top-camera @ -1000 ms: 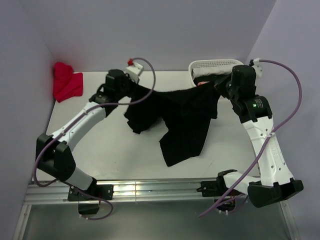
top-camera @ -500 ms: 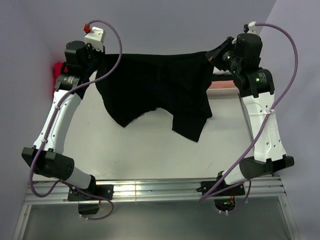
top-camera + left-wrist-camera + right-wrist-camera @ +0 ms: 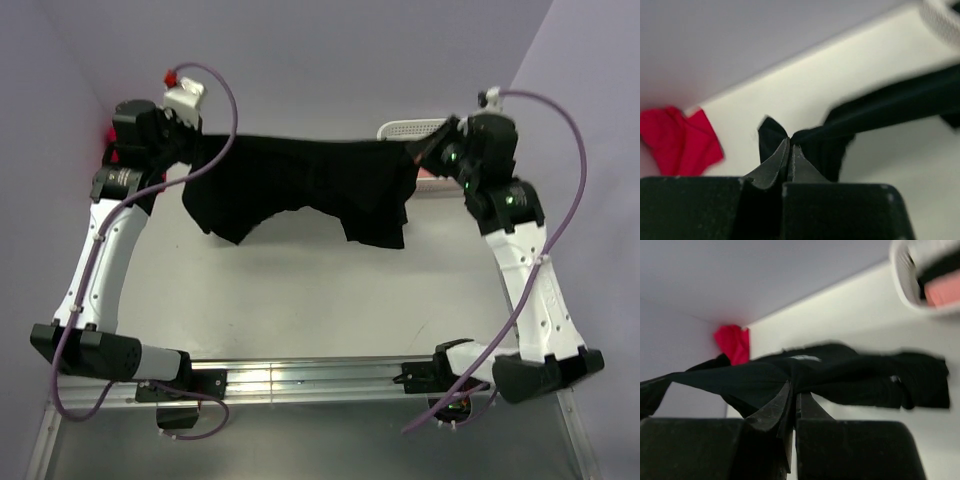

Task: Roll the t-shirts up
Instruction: Flatten the tshirt, then fold the tshirt

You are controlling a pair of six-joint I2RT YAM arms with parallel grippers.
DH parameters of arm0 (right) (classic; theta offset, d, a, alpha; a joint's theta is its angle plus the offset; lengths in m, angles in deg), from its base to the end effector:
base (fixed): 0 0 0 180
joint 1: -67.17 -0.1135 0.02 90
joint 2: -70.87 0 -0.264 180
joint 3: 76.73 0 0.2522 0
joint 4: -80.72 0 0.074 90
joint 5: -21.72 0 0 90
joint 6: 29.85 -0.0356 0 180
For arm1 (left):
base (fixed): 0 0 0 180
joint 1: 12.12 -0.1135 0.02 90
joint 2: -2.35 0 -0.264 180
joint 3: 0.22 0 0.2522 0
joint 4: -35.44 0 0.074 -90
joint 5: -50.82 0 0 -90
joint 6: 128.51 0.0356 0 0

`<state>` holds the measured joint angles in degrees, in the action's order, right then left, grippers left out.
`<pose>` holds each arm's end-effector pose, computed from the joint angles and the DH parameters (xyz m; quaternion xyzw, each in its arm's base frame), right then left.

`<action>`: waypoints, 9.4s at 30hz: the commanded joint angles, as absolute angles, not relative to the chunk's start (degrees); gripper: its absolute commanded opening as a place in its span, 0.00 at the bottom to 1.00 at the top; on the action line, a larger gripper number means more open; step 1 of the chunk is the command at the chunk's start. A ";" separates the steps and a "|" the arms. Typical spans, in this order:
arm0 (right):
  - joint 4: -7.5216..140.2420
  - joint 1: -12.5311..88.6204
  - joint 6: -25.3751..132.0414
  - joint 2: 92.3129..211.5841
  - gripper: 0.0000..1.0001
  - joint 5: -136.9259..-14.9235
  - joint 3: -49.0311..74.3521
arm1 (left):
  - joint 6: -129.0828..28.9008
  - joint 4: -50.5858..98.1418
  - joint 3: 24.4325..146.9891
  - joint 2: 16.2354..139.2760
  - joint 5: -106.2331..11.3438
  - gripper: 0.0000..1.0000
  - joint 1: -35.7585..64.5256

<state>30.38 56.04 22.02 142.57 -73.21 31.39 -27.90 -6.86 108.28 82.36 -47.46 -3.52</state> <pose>0.2411 0.0505 0.4875 0.1579 0.7713 0.2874 0.5455 0.2978 -0.0502 0.4677 0.1749 0.7665 -0.0460 0.6163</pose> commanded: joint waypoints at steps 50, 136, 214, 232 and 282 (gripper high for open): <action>48.58 58.12 17.34 145.57 0.00 -64.94 -15.86 | -12.67 -26.23 93.43 102.28 -63.27 0.65 -11.94; 39.36 51.35 15.76 144.35 0.00 -52.46 -4.97 | -18.90 -25.00 97.56 93.76 -60.28 0.00 -16.60; 58.61 60.32 23.77 155.27 0.00 -72.67 31.49 | -25.60 -12.24 135.85 107.92 -42.87 0.00 -24.16; 56.86 54.70 18.75 144.95 0.00 -70.49 -21.84 | -11.88 -4.87 74.55 94.46 -45.16 0.00 -26.27; 59.66 33.51 7.24 152.70 0.55 -53.08 -23.69 | -11.70 -7.86 77.79 97.10 -47.62 0.00 -26.44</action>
